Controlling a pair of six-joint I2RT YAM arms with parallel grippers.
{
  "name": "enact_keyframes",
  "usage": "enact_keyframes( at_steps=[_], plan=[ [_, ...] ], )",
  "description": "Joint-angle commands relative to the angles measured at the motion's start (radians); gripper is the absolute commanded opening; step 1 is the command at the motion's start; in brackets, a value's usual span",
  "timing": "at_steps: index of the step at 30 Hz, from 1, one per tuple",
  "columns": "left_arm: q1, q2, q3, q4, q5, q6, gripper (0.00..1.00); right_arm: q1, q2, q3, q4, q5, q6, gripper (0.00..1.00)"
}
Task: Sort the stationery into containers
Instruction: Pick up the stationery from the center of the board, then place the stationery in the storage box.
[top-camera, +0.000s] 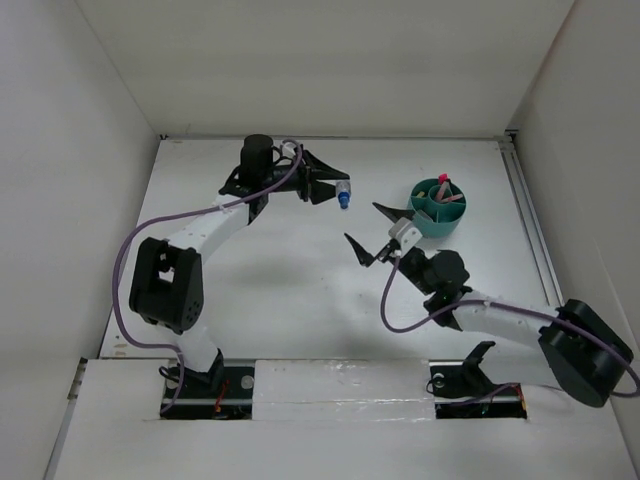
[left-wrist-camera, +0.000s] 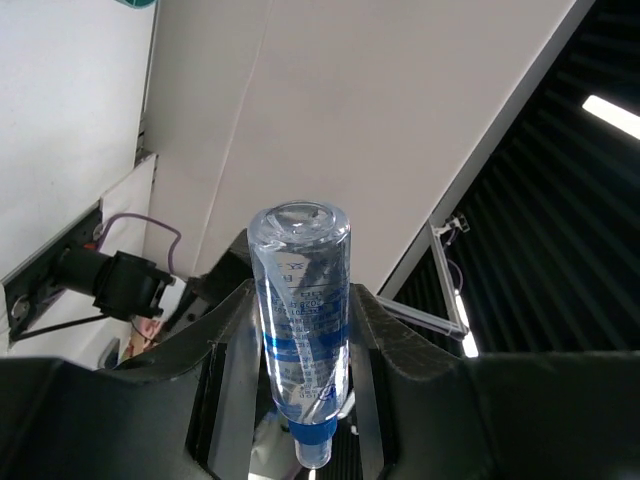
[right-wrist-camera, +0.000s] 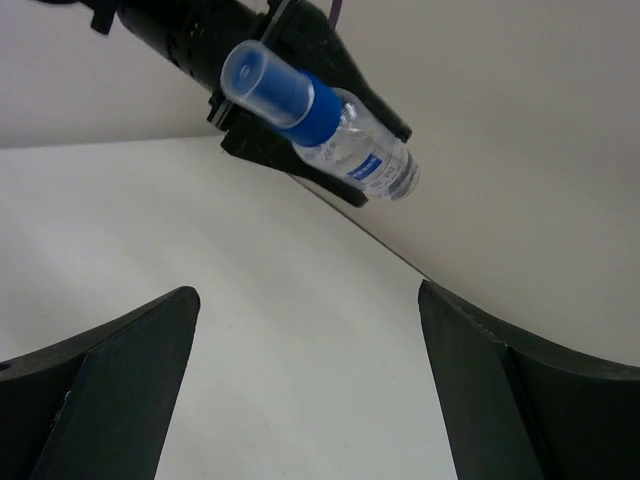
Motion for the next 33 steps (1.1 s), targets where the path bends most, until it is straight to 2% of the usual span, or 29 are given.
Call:
enact_keyframes(
  at_steps=[1,5,10,18,24,33],
  plan=[
    [0.007,-0.088,-0.029,0.094,0.033,-0.033,0.00,0.028,0.086,-0.023,0.343,0.076,-0.161,0.96],
    [0.007,-0.107,-0.056,0.094,0.033,-0.042,0.00,0.037,0.178,-0.023,0.474,0.076,-0.215,0.96],
    [0.007,-0.128,-0.095,0.094,0.033,-0.042,0.00,0.092,0.303,-0.034,0.752,0.135,-0.224,0.96],
    [0.017,-0.119,-0.124,0.117,0.033,-0.042,0.00,0.187,0.301,0.009,0.752,0.177,-0.261,0.92],
    [0.044,-0.119,-0.142,0.126,0.033,-0.042,0.00,0.187,0.178,-0.017,0.752,0.177,-0.261,0.92],
    [0.044,-0.128,-0.161,0.126,0.023,-0.042,0.00,0.187,0.149,0.002,0.752,0.139,-0.295,0.92]
  ],
)
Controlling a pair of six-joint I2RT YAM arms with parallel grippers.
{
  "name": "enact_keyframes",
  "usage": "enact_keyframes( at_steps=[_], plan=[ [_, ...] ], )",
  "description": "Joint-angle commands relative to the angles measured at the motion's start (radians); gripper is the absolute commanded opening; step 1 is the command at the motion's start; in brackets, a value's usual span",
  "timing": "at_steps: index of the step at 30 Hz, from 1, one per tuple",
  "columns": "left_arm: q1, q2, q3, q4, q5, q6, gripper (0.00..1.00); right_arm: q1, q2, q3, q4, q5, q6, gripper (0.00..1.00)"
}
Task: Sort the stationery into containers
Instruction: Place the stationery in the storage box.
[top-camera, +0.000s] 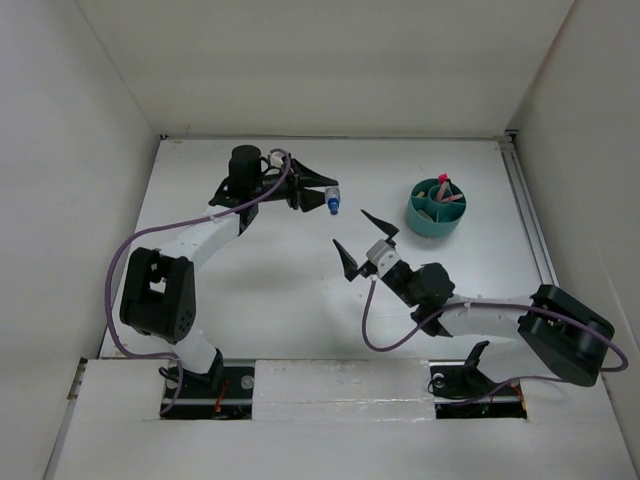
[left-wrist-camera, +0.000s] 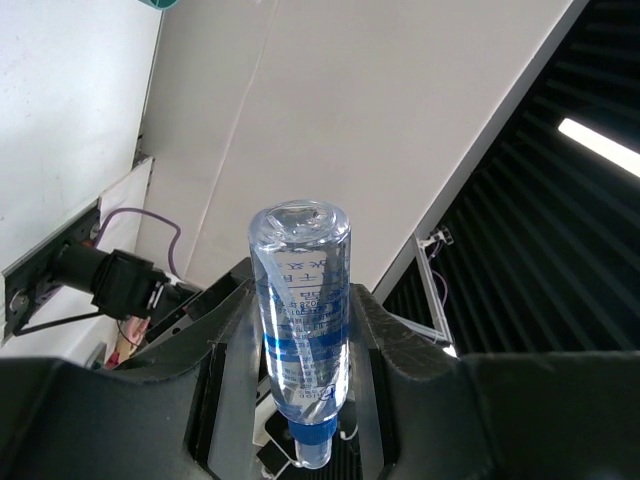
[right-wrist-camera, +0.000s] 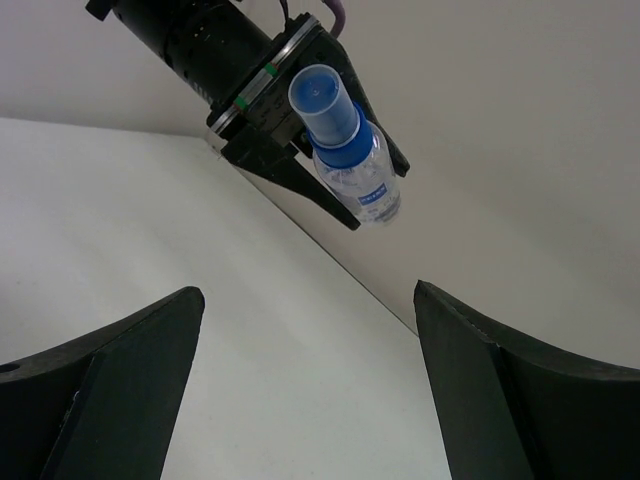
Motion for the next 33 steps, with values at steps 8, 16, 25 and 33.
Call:
enact_keyframes(
  at_steps=[8,16,25,33],
  plan=[
    [-0.010,-0.066,-0.025,0.050,0.003,0.010,0.00,0.006,0.026,0.110,0.517,-0.039,-0.030,0.92],
    [-0.039,-0.066,-0.054,0.063,0.003,0.010,0.00,0.006,0.121,0.194,0.517,-0.028,-0.053,0.92],
    [-0.040,-0.066,-0.063,0.063,-0.006,0.021,0.00,0.006,0.163,0.237,0.517,-0.028,-0.064,0.67],
    [-0.040,-0.057,-0.074,0.094,-0.006,0.012,0.00,0.006,0.143,0.228,0.517,-0.028,-0.064,0.54]
  ],
)
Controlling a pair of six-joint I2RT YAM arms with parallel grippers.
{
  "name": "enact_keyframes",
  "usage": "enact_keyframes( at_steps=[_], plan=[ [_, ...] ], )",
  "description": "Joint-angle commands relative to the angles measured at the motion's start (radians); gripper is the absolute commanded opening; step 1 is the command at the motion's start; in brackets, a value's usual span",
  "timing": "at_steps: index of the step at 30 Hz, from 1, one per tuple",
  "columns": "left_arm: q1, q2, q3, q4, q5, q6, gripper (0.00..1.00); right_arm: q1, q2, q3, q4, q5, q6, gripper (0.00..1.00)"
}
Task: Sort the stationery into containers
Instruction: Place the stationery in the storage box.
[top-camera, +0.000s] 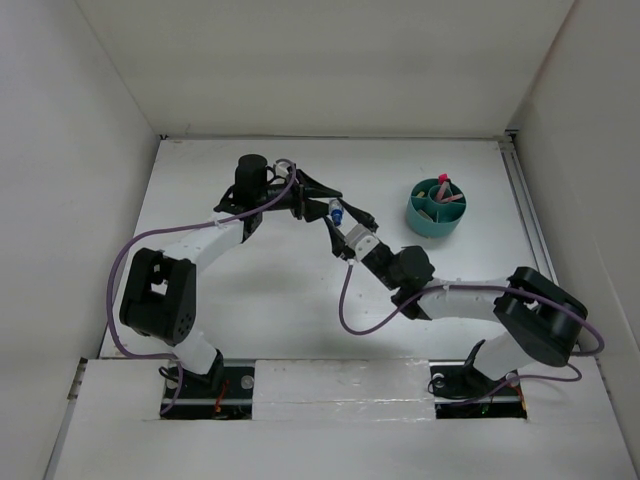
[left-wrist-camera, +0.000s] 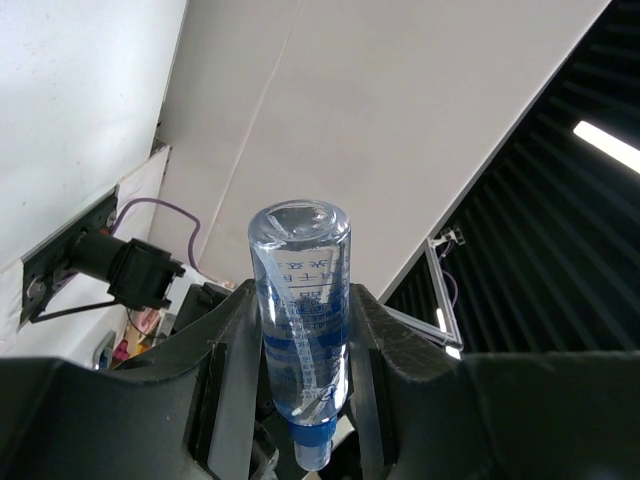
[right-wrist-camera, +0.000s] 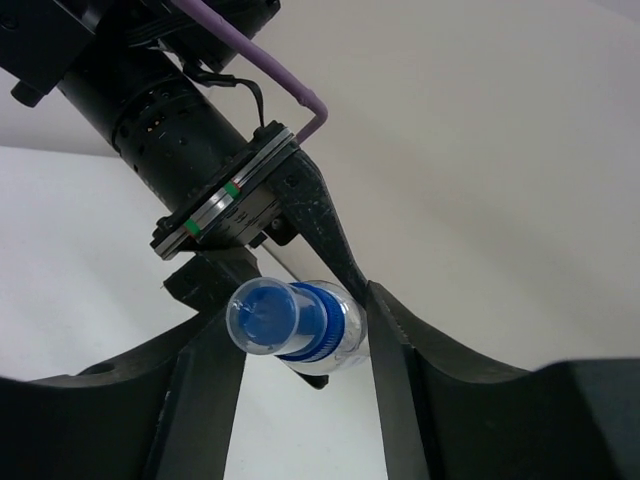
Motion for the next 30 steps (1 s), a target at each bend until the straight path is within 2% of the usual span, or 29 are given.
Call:
enact_keyframes(
  at_steps=[1,5,11,14,16,18,22,23,24,27,30],
  plan=[
    [-0.002,-0.047,-0.007,0.080,0.018,0.003,0.00,0.007,-0.021,0.018,0.514,-0.015,0.002,0.51],
    [-0.002,-0.047,-0.007,0.093,0.018,-0.006,0.00,0.007,-0.021,0.018,0.514,-0.015,-0.009,0.39],
    [-0.002,-0.057,-0.007,0.093,0.018,-0.006,0.00,-0.003,0.017,0.027,0.514,-0.006,-0.019,0.35],
    [-0.002,-0.066,-0.007,0.093,0.018,-0.006,0.00,-0.003,0.026,0.038,0.514,0.008,-0.019,0.28],
    [-0.002,-0.075,-0.007,0.093,0.018,0.003,0.00,-0.003,0.026,0.047,0.514,0.031,-0.019,0.17],
    [-0.002,-0.075,-0.007,0.093,0.018,0.014,0.00,-0.003,0.026,0.047,0.514,0.042,-0.019,0.00],
    [-0.002,-0.064,-0.016,0.083,0.018,0.052,0.01,-0.003,0.015,0.047,0.514,0.042,-0.019,0.00],
    [-0.002,-0.064,-0.016,0.074,0.018,0.052,0.06,-0.003,0.015,0.047,0.514,0.054,-0.009,0.00],
    [-0.002,-0.055,-0.016,0.074,0.018,0.066,0.19,-0.003,0.003,0.047,0.514,0.063,-0.009,0.00],
    [-0.002,-0.055,-0.016,0.064,0.018,0.089,0.48,-0.003,-0.008,0.047,0.498,0.097,-0.009,0.00],
    [-0.002,-0.046,-0.016,0.064,0.018,0.089,0.58,-0.003,-0.020,0.047,0.436,0.119,-0.009,0.00]
  ],
)
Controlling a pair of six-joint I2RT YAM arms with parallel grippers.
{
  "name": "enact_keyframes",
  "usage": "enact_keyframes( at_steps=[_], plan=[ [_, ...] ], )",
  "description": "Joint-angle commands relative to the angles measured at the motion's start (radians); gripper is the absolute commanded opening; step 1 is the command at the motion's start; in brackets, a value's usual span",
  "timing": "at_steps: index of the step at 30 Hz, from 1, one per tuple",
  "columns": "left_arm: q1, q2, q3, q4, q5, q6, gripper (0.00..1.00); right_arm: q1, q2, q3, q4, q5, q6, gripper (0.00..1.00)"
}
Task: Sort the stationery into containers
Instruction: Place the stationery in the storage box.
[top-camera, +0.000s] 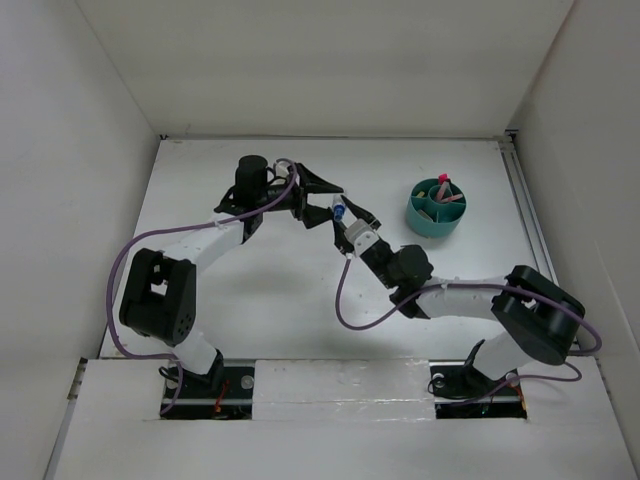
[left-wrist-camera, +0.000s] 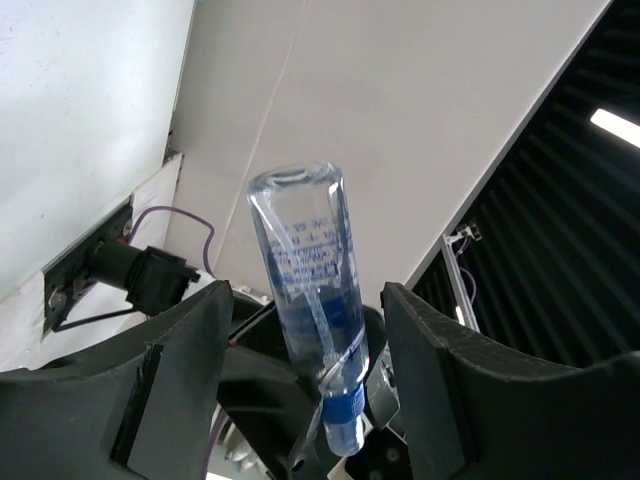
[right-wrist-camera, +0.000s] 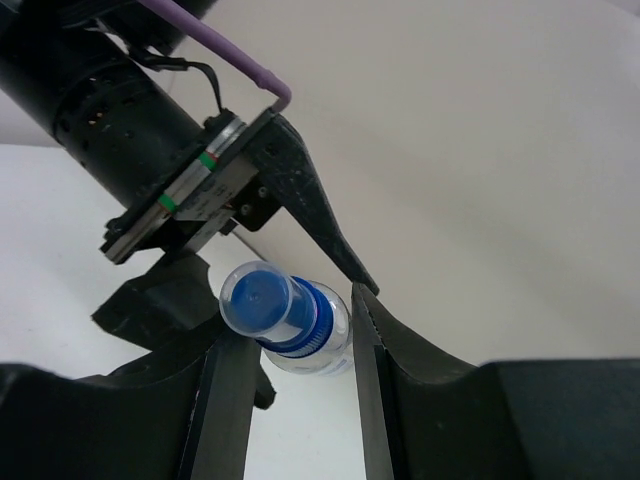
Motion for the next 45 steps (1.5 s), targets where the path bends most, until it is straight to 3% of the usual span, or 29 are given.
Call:
enact_keyframes(
  at_steps=[1,4,6,10,12,14,15,18,22,29,31,38,45],
  plan=[
    [-0.002,-0.043,-0.010,0.055,0.027,0.037,0.58,0.000,-0.033,0.033,0.425,0.054,0.015,0.00],
    [-0.002,-0.043,0.000,0.055,0.027,0.037,0.58,-0.009,-0.033,0.033,0.451,0.076,0.015,0.00],
    [-0.002,-0.043,0.009,0.046,0.027,0.051,0.64,-0.009,-0.022,0.033,0.463,0.099,0.015,0.00],
    [0.032,-0.043,0.071,-0.099,-0.017,0.184,0.88,-0.009,-0.091,0.033,0.329,0.175,0.051,0.00],
    [0.051,-0.052,0.114,-0.256,-0.062,0.279,1.00,-0.035,-0.169,0.061,0.124,0.201,0.155,0.00],
    [0.061,-0.052,0.186,-0.421,-0.146,0.423,1.00,-0.078,-0.221,0.108,-0.030,0.238,0.250,0.00],
    [0.070,-0.043,0.202,-0.452,-0.169,0.454,1.00,-0.099,-0.269,0.119,-0.152,0.238,0.328,0.00],
    [0.070,-0.043,0.202,-0.480,-0.195,0.513,1.00,-0.162,-0.323,0.162,-0.257,0.280,0.389,0.00],
    [0.070,-0.052,0.201,-0.610,-0.240,0.660,1.00,-0.259,-0.428,0.289,-0.720,0.382,0.600,0.00],
    [0.070,-0.066,0.306,-0.873,-0.391,0.986,1.00,-0.549,-0.543,0.377,-1.178,0.275,0.895,0.00],
    [0.070,-0.098,0.320,-0.916,-0.468,1.042,1.00,-0.642,-0.568,0.344,-1.200,0.193,0.921,0.00],
    [0.070,-0.232,0.294,-1.020,-0.770,1.156,1.00,-0.748,-0.628,0.228,-1.218,0.148,0.930,0.00],
    [0.070,-0.240,0.227,-0.962,-0.752,1.136,1.00,-0.784,-0.581,0.156,-1.233,0.117,1.000,0.00]
  ],
)
